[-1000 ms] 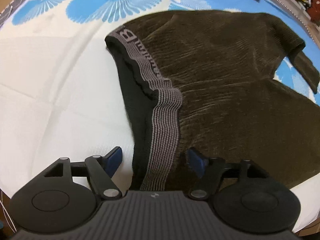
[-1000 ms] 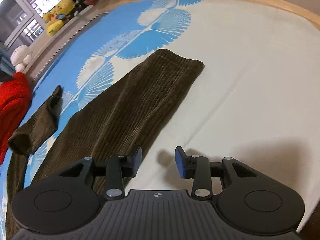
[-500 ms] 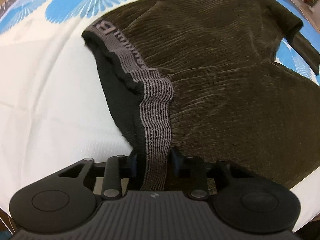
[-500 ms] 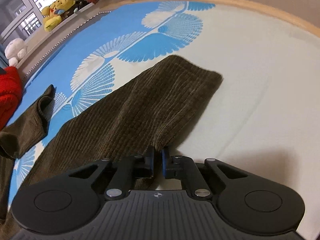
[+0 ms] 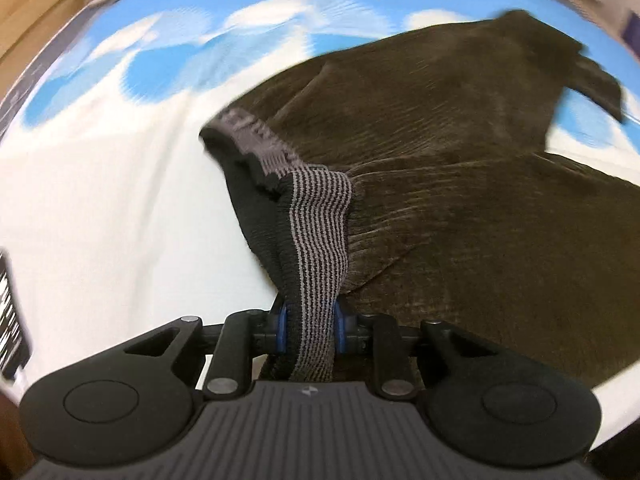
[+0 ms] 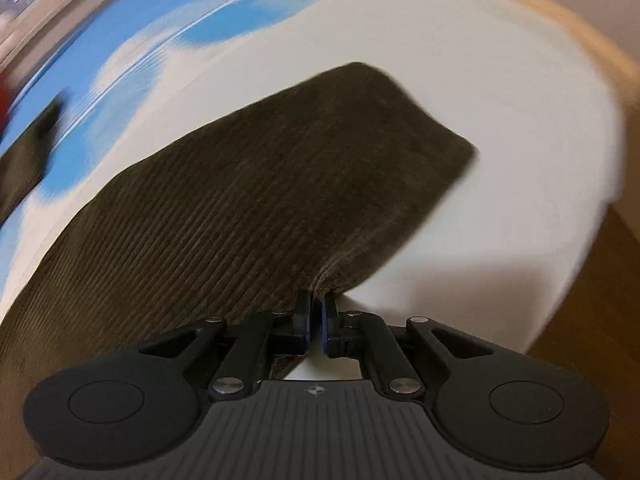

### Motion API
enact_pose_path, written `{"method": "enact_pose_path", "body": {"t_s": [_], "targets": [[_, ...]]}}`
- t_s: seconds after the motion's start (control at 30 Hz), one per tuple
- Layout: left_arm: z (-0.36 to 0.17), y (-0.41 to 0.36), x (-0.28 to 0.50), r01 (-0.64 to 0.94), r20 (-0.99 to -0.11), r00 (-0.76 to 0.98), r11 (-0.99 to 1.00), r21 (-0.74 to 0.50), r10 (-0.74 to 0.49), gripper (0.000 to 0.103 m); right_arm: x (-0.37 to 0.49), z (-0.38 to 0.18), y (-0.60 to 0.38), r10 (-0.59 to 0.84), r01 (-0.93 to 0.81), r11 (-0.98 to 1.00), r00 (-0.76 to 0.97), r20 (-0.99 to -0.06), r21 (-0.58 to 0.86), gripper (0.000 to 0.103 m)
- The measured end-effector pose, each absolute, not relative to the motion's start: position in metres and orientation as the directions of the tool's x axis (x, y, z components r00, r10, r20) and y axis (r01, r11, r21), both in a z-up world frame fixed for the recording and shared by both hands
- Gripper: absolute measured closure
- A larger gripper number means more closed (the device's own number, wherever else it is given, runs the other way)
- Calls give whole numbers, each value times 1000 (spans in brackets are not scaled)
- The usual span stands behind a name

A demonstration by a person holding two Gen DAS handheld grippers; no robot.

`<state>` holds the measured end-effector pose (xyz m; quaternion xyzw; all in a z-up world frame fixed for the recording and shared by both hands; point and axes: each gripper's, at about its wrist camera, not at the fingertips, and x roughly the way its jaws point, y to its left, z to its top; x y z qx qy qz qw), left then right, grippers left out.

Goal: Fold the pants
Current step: 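Hold the waistband with the left gripper while the right gripper pulls a leg hem straight, then open both grippers and release the flattened pants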

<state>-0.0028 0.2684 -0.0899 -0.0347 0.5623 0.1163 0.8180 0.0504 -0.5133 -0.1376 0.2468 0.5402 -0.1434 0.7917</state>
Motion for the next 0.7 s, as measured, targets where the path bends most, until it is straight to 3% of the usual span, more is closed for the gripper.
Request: {"method": "enact_pose_path", "body": {"t_s": [0.13,0.23,0.3,0.53,0.7], "targets": [[-93,272,-6,-224,-940,289,967,120,184,69,45,-135,-523,93,525,798,379,-921,297,91],[-75,275,-4,-277,-912,342,952,132,226,57,24,-121,-560,-18,679,645,473,-881,351,71],[-65,276,-2,-305,-893,378,943,131,246,50,7,-118,-581,-85,744,539,516,-853,396,68],[-56,254,13,-272,-885,401,953,133,238,50,10,-141,-599,-39,754,480,530,-847,449,57],[-63,230,13,-211,-880,415,965,154,231,50,29,-152,-596,-73,763,492,515,-854,418,61]]}}
